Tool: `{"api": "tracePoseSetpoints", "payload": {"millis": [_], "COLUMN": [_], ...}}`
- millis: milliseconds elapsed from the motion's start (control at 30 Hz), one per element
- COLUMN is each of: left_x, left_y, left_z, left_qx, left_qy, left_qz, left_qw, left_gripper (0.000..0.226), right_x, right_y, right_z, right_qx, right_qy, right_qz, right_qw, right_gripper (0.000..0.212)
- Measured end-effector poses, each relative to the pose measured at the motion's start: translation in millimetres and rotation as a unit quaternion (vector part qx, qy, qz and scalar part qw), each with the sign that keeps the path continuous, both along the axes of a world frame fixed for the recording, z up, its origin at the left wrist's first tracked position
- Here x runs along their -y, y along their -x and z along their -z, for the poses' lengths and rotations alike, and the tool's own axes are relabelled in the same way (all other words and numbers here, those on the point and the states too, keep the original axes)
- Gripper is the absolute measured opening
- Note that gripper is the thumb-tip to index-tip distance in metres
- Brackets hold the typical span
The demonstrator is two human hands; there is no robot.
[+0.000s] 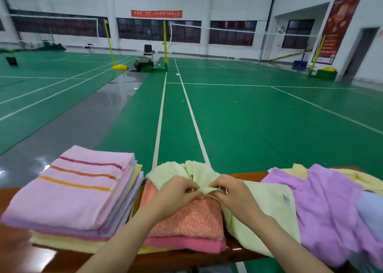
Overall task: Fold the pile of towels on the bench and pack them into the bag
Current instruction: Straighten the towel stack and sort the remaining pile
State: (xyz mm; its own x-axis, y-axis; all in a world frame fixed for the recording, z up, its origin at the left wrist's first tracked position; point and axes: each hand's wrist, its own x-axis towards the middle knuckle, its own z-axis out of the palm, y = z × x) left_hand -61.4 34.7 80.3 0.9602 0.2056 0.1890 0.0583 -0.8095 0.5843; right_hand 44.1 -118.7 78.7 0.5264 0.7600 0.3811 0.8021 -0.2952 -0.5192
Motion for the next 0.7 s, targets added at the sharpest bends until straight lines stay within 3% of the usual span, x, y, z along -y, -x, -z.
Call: {"api": "tracePoseSetpoints", "payload": {"millis": [133, 333, 600, 700], "left_x": [-3, -12, -16, -20], "left_y": [5, 5, 9, 11], "left_z": [14, 20, 22, 24], "left_qx": [0.053, 0.064, 0.151, 0.187], "left_qy": [0.133, 0.227, 0.377, 0.463], "left_qz": [-0.027, -0.032, -0.074, -0.105], "left_qw": [0.989, 0.971, 0.911, 0.860], "left_gripper": [0.025, 0.021, 0.017, 0.008], "right_x": [6, 21, 45, 41], "right_y": [1, -8, -28, -34], "right_z": [7, 4, -14, -22], "right_qx": [0.085, 0.054, 0.106, 0.114], "right_qy": [0.061, 0.162, 0.197, 0.198], "right_qz": [0.045, 0.160, 0.307, 0.330], "right_qw": [0.993, 0.972, 0.925, 0.916], "right_gripper": [0.013, 0.019, 0.022, 0.021]}}
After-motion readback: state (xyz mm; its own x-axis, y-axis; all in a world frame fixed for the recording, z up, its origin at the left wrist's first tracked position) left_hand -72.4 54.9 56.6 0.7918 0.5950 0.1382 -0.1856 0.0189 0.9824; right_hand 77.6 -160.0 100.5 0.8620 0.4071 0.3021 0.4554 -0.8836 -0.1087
